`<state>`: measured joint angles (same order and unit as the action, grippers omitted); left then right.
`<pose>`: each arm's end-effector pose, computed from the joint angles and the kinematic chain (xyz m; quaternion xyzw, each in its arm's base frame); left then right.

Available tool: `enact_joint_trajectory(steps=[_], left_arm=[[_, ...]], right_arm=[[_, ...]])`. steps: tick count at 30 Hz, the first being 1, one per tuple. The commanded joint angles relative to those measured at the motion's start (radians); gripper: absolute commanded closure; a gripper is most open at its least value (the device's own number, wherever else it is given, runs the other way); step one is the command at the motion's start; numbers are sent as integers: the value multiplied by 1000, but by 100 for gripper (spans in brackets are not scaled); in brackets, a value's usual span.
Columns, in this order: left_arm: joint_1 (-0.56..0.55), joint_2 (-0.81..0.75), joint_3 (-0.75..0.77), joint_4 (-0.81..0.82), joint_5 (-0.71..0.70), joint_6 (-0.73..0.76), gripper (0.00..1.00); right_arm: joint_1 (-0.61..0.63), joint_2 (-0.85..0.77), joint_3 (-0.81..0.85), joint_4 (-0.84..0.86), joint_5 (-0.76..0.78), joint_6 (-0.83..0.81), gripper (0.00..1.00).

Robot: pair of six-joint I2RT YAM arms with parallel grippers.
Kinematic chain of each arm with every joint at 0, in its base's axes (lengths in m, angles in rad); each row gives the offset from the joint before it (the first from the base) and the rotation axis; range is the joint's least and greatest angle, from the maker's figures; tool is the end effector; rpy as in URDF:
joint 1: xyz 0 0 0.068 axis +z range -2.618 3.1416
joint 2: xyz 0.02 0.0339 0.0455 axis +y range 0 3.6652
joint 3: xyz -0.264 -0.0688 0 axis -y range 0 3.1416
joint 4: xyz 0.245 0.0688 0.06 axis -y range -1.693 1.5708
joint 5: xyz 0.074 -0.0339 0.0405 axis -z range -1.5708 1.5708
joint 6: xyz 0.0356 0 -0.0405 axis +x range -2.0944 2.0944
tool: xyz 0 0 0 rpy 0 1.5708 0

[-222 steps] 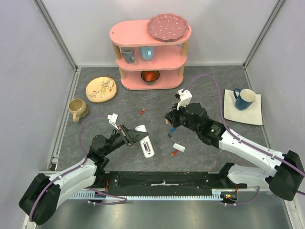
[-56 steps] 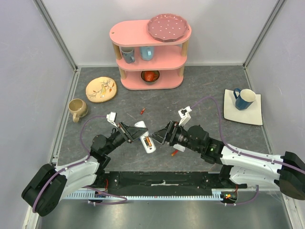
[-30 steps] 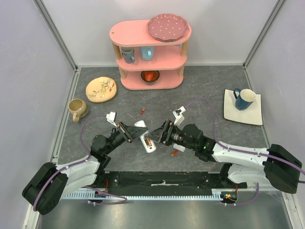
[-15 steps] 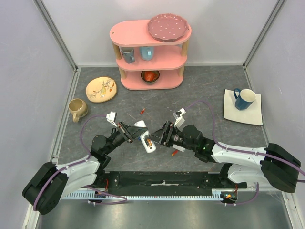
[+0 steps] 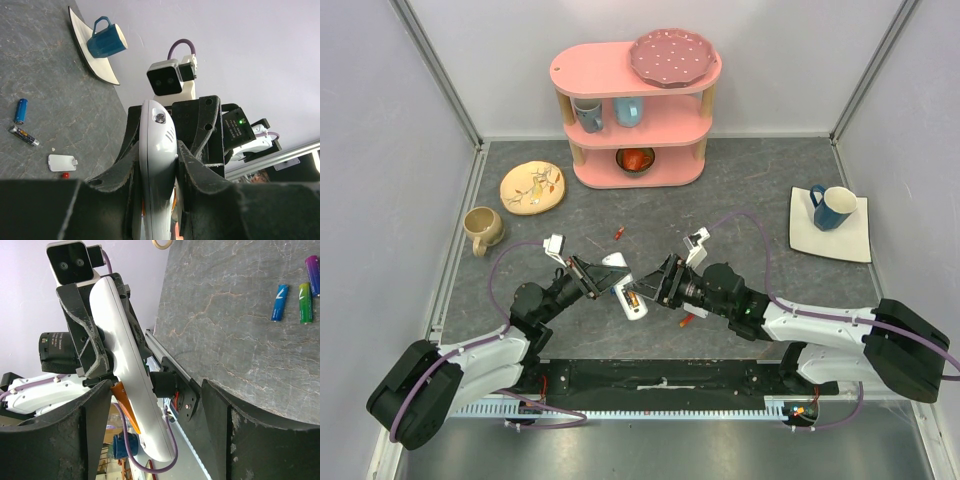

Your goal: Load the batteries into the remote control

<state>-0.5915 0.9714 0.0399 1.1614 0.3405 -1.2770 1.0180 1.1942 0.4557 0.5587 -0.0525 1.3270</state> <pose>0.1346 -0.1047 0.1952 -0.0808 0.6214 -0.6836 0.3744 0.1309 0.2157 0.2188 0.1015 0.7609 0.5982 0.2299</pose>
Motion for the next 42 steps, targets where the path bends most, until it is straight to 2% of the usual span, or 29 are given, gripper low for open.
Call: enact_joint_trajectory(steps=[1, 42], left_arm=[[-4, -19, 20, 78, -5, 13, 98], [-2, -25, 126, 52, -18, 27, 98]], right_arm=[[-4, 7, -20, 32, 3, 17, 22], [-4, 7, -58, 29, -35, 18, 26]])
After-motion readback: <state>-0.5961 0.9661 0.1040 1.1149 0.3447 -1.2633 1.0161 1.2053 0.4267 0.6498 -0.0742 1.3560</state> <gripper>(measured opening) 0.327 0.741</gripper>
